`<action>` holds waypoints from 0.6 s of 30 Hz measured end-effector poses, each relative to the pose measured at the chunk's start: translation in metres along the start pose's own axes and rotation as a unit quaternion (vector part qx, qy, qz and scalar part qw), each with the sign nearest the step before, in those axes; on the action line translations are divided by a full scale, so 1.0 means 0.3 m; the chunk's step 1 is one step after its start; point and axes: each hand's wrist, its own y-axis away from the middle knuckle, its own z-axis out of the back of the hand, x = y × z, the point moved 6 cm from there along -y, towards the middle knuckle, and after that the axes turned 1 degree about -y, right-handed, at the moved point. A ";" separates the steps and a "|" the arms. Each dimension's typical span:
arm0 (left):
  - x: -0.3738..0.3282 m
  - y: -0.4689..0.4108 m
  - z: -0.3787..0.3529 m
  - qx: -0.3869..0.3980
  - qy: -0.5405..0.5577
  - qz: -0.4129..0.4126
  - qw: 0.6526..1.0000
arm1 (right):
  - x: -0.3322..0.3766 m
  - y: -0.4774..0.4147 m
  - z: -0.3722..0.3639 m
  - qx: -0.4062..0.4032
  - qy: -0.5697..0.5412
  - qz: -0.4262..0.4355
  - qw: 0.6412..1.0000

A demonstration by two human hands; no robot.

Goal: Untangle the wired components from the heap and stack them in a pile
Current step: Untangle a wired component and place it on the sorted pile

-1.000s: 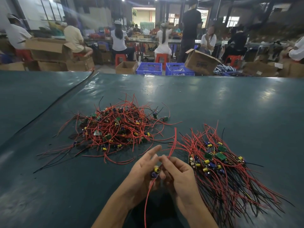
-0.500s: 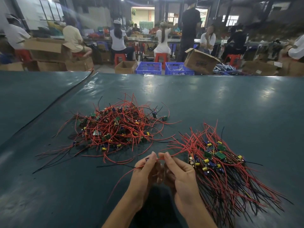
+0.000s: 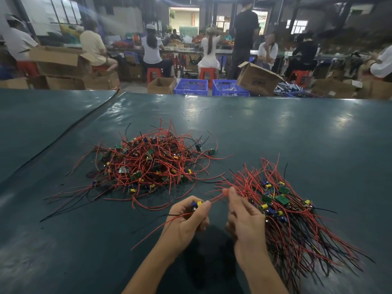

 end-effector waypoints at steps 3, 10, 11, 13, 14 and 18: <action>-0.021 0.003 -0.008 0.022 -0.038 -0.026 0.999 | -0.029 0.040 -0.073 0.080 0.051 -0.011 0.995; -0.015 0.004 -0.019 0.057 -0.104 -0.020 0.993 | 0.019 -0.025 0.057 -0.069 -0.011 0.012 0.997; -0.014 0.006 -0.018 0.054 -0.111 -0.019 0.992 | 0.027 -0.031 0.078 -0.083 -0.025 0.018 0.996; -0.007 0.010 -0.012 0.031 -0.123 -0.020 0.992 | 0.032 -0.034 0.098 -0.100 -0.019 0.029 0.994; -0.003 0.011 -0.005 0.007 -0.127 -0.024 0.992 | 0.029 -0.031 0.097 -0.100 0.003 0.031 0.994; 0.000 0.011 0.023 -0.072 -0.171 -0.067 0.980 | 0.004 -0.011 0.025 -0.011 0.146 0.042 0.988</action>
